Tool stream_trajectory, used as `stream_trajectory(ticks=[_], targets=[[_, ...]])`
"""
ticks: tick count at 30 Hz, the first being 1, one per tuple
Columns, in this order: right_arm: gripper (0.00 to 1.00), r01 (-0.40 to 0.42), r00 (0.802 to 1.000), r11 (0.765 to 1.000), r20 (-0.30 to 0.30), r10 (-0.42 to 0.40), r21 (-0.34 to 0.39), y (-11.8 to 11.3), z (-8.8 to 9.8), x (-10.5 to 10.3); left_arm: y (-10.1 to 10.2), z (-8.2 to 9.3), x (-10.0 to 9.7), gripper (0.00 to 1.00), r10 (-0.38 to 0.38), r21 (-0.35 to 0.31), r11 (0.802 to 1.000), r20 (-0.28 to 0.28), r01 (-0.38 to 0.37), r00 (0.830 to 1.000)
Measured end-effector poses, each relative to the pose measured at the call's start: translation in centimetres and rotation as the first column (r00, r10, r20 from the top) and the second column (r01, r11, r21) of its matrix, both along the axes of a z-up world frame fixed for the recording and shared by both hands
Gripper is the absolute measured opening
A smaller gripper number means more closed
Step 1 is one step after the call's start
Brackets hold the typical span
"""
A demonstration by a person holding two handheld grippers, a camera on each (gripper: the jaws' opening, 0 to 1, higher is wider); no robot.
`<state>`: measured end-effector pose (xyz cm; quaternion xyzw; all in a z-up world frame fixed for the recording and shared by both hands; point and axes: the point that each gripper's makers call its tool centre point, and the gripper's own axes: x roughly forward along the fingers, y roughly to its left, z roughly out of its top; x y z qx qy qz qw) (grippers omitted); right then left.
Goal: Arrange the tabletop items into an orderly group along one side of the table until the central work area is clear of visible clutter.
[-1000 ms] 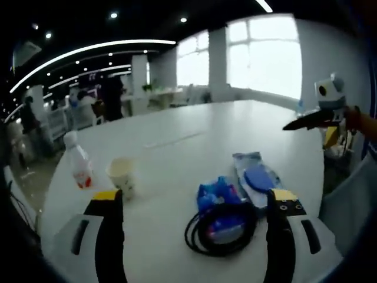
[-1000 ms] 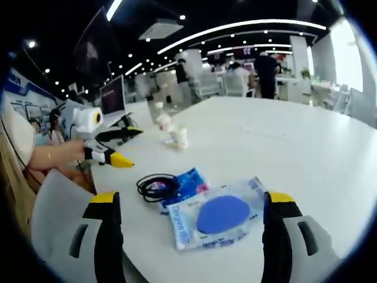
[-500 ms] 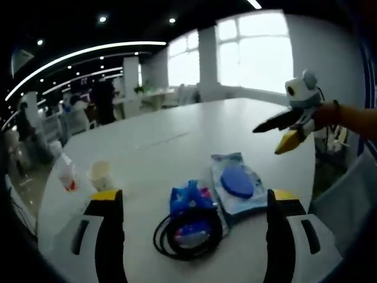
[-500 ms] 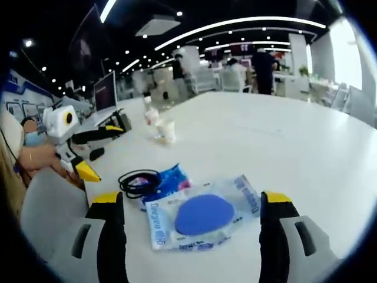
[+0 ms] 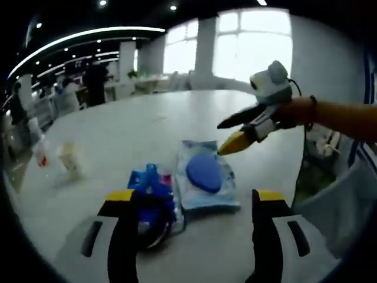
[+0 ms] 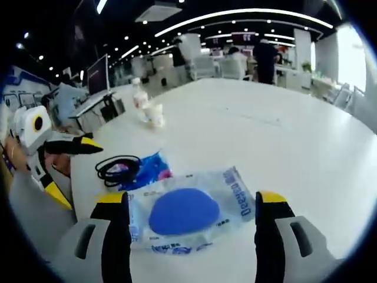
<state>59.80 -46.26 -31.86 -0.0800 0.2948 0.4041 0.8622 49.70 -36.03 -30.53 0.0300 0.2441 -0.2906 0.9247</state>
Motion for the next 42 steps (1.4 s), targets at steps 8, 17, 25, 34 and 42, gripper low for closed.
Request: stream_trajectory(ticks=[8, 17, 25, 34, 42], targets=[[0.82, -0.001, 1.000, 0.999, -0.014, 0.001, -0.032, -1.1, -1.8, 1.3, -1.1, -2.2, -0.8, 0.61, 0.037, -0.016, 0.999, -0.110, -0.039, 0.993], [0.75, 0.017, 0.999, 0.997, -0.031, -0.020, -0.078, -2.6, -4.1, 2.6, -2.2, -4.6, -1.1, 0.50, 0.106, -0.095, 0.986, -0.267, -0.135, 0.958], [0.64, 0.017, 0.999, 0.994, -0.031, -0.021, -0.111, -3.4, -5.1, 2.6, -4.4, -5.8, -1.5, 0.38, 0.111, -0.206, 0.956, -0.405, -0.209, 0.907], [0.46, 0.009, 1.000, 0.991, -0.013, -0.011, -0.136, -4.2, -5.5, 2.9, -5.7, -7.3, -1.3, 0.33, 0.149, -0.244, 0.918, -0.516, -0.312, 0.843], [0.21, 0.060, 0.996, 0.981, 0.068, -0.048, -0.184, -5.5, -5.6, 4.5, -6.3, -8.3, -1.1, 0.27, 0.158, -0.248, 0.902, -0.572, -0.354, 0.805]])
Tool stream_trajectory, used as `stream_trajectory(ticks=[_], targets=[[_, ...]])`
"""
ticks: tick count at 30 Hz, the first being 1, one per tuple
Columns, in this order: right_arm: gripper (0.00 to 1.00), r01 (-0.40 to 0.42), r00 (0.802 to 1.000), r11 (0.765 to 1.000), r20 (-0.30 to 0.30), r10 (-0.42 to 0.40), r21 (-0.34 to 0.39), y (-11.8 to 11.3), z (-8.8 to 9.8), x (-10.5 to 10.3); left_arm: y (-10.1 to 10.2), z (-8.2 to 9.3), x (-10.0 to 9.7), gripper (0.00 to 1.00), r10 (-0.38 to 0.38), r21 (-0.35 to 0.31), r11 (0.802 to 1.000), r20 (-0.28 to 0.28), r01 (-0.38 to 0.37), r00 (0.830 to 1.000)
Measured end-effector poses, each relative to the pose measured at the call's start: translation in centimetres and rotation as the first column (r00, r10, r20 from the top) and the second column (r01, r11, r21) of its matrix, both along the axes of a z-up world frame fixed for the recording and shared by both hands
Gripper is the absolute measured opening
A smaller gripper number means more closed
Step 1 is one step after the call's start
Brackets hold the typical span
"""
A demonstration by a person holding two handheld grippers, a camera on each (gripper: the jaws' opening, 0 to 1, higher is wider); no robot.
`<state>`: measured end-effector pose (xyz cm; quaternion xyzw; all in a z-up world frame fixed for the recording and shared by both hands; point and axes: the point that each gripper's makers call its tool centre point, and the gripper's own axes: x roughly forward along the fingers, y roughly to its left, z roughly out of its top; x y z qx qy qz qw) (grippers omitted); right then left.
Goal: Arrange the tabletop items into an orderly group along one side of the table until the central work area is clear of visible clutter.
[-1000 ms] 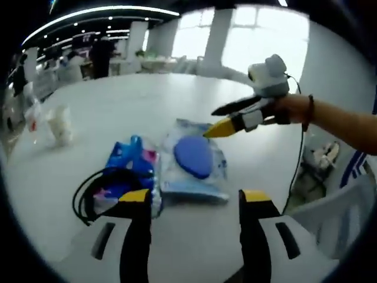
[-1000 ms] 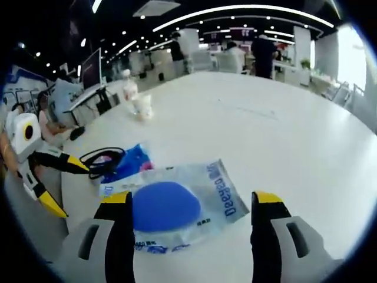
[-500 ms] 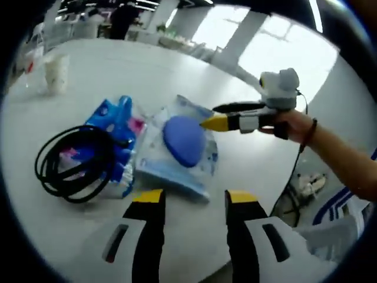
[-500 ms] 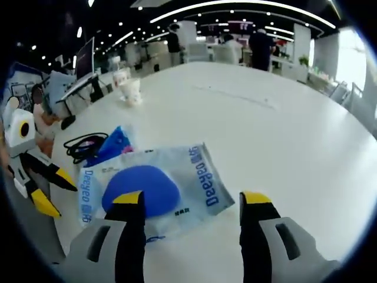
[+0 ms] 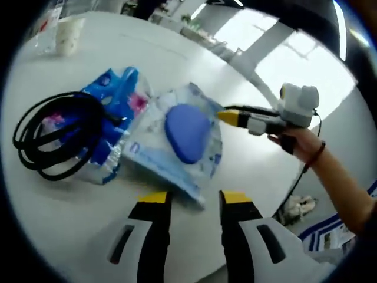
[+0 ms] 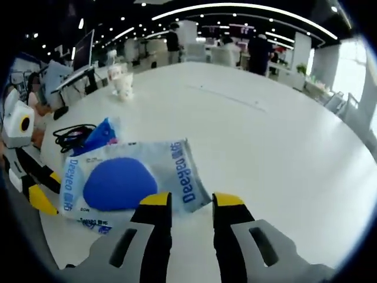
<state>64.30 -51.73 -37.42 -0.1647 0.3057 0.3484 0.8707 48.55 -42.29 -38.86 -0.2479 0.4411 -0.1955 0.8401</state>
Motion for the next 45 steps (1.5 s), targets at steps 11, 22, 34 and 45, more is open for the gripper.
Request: stream_trajectory(ticks=[11, 22, 34, 45], targets=[[0.10, 0.063, 0.998, 0.997, 0.015, -0.064, 0.047, -0.4, -0.4, 0.2, 0.0, -0.8, -0.5, 0.11, 0.040, -0.012, 0.999, -0.075, -0.041, 0.996], [0.01, 0.103, 0.995, 0.984, -0.011, -0.103, 0.142, -0.6, 0.7, -1.4, 0.5, -0.3, -0.1, 0.02, -0.054, 0.096, 0.994, 0.000, 0.054, 0.999], [0.01, 0.145, 0.986, 0.978, 0.055, -0.154, 0.149, -1.8, 3.9, -2.9, 2.1, 2.3, 1.0, 0.00, -0.043, 0.112, 0.993, 0.073, 0.034, 0.996], [0.01, 0.119, 0.981, 0.982, 0.137, -0.140, 0.148, -0.7, 7.2, -4.5, 6.2, 5.0, 3.6, 0.00, -0.018, 0.144, 0.990, 0.158, -0.005, 0.987]])
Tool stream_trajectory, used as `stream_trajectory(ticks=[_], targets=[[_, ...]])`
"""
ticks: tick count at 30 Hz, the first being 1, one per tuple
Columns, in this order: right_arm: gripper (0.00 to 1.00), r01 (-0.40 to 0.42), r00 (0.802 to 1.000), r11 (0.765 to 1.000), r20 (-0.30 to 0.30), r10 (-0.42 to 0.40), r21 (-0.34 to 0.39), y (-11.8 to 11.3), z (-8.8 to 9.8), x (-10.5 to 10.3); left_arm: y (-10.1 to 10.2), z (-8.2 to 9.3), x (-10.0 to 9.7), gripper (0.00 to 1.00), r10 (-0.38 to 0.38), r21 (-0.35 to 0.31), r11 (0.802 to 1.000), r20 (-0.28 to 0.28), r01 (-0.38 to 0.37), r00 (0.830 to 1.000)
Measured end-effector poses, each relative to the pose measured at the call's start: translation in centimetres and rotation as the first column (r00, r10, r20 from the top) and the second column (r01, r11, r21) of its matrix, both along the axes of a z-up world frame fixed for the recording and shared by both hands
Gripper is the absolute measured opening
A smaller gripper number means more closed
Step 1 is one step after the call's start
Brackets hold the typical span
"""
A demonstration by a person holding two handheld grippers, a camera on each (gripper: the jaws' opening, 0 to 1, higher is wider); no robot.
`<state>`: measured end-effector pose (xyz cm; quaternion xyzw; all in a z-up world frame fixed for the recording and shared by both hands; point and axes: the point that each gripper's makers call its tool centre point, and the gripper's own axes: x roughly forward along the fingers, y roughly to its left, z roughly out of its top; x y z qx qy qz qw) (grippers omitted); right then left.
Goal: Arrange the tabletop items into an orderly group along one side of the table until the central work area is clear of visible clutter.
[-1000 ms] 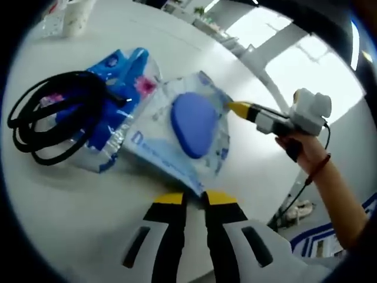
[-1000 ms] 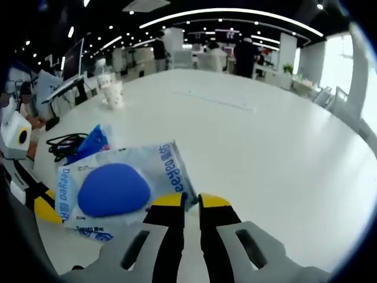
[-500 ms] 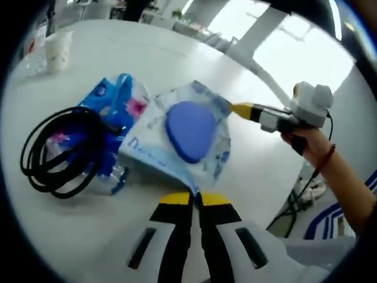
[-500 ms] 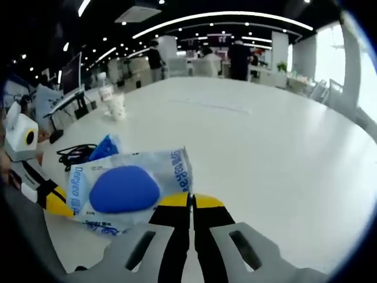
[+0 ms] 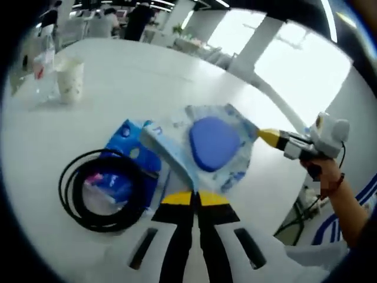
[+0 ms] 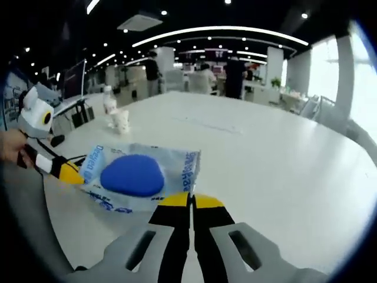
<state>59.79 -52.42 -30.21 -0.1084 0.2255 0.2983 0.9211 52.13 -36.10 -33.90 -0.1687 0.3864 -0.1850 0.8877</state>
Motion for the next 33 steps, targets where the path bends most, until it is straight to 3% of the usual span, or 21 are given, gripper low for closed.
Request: stream_trajectory(ticks=[7, 8, 10, 17, 26, 33], targets=[[0.01, -0.019, 0.999, 1.000, 0.031, 0.018, 0.024, 1.3, 2.0, 0.0, 2.3, 1.4, 1.5, 0.00, 0.022, -0.005, 1.000, 0.034, -0.021, 0.999], [0.01, -0.023, 0.999, 0.999, 0.036, 0.022, 0.031, 1.6, 2.3, 0.0, 2.7, 2.0, 2.0, 0.00, -0.020, 0.037, 0.999, 0.090, 0.017, 0.996], [0.01, -0.036, 0.998, 0.998, 0.042, 0.035, 0.042, 2.1, 2.7, -0.1, 3.5, 2.3, 2.3, 0.00, -0.014, 0.063, 0.998, 0.107, 0.007, 0.994], [0.01, -0.057, 0.997, 0.996, 0.058, 0.053, 0.065, 3.7, 3.3, 0.2, 5.7, 3.4, 3.8, 0.00, 0.008, 0.037, 0.999, 0.133, -0.013, 0.991], [0.01, -0.052, 0.996, 0.992, 0.081, 0.043, 0.111, 5.8, 4.2, 2.1, 8.0, 4.5, 6.8, 0.00, 0.024, 0.072, 0.997, 0.174, -0.037, 0.984], [0.01, -0.041, 0.997, 0.992, 0.074, 0.032, 0.119, 7.5, 3.4, 4.5, 9.8, 4.3, 9.5, 0.00, 0.052, 0.099, 0.993, 0.182, -0.071, 0.982]])
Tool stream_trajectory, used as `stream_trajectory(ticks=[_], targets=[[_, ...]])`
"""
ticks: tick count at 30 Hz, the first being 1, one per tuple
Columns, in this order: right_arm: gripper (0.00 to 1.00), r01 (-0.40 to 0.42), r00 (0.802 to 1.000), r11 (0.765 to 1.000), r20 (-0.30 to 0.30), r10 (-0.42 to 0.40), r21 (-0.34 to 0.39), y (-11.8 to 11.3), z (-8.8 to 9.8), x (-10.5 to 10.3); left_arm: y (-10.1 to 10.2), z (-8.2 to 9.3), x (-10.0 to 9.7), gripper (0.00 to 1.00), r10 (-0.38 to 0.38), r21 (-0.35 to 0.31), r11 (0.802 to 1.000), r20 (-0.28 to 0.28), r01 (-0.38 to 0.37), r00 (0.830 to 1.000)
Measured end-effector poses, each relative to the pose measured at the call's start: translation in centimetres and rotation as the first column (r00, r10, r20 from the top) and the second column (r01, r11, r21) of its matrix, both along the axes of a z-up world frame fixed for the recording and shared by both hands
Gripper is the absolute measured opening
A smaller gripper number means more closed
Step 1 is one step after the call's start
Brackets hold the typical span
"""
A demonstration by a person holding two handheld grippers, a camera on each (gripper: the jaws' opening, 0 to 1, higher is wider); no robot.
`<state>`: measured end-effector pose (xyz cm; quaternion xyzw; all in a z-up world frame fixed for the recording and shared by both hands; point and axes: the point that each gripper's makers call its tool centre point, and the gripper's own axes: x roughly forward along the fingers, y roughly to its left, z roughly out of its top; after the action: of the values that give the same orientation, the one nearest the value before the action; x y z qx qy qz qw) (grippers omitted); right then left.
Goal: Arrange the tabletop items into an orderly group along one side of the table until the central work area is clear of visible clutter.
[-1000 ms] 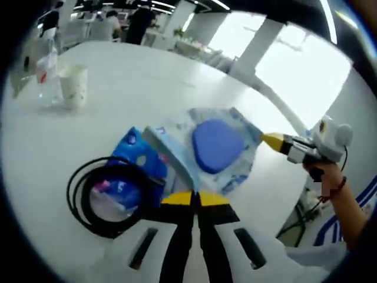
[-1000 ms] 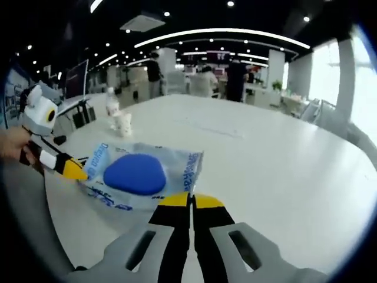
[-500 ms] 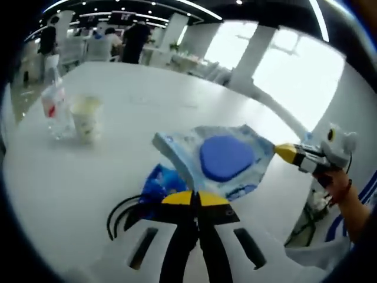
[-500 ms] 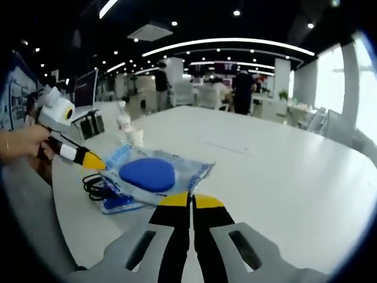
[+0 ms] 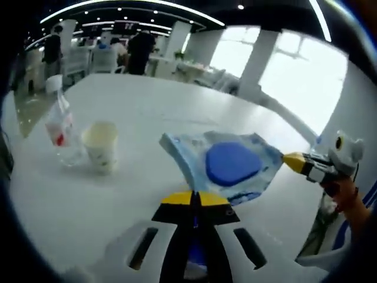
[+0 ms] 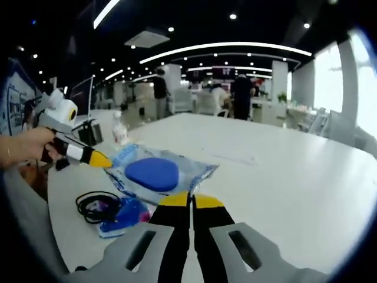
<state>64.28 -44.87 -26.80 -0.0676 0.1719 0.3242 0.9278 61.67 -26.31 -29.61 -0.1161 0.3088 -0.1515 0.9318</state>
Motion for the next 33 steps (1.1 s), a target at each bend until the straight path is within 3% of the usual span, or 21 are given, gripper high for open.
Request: stream_trajectory(ticks=[6, 14, 26, 33], targets=[[0.01, 0.004, 1.000, 1.000, -0.022, -0.003, 0.028, 1.2, -0.6, 1.7, 1.7, -0.7, 1.9, 0.00, 0.032, 0.018, 0.999, 0.005, -0.032, 0.999], [0.01, -0.009, 1.000, 1.000, -0.025, 0.009, -0.008, 3.0, -2.0, 3.8, 3.5, -2.1, 4.5, 0.00, 0.056, 0.074, 0.996, 0.000, -0.056, 0.998], [0.01, 0.011, 0.998, 0.999, -0.056, -0.013, -0.038, 4.1, -5.2, 6.7, 4.6, -4.7, 7.3, 0.00, 0.074, 0.192, 0.978, 0.010, -0.075, 0.997], [0.01, 0.015, 0.997, 0.998, -0.080, -0.020, -0.054, 4.6, -7.1, 7.4, 5.0, -6.2, 7.7, 0.00, 0.094, 0.235, 0.968, -0.003, -0.090, 0.996]])
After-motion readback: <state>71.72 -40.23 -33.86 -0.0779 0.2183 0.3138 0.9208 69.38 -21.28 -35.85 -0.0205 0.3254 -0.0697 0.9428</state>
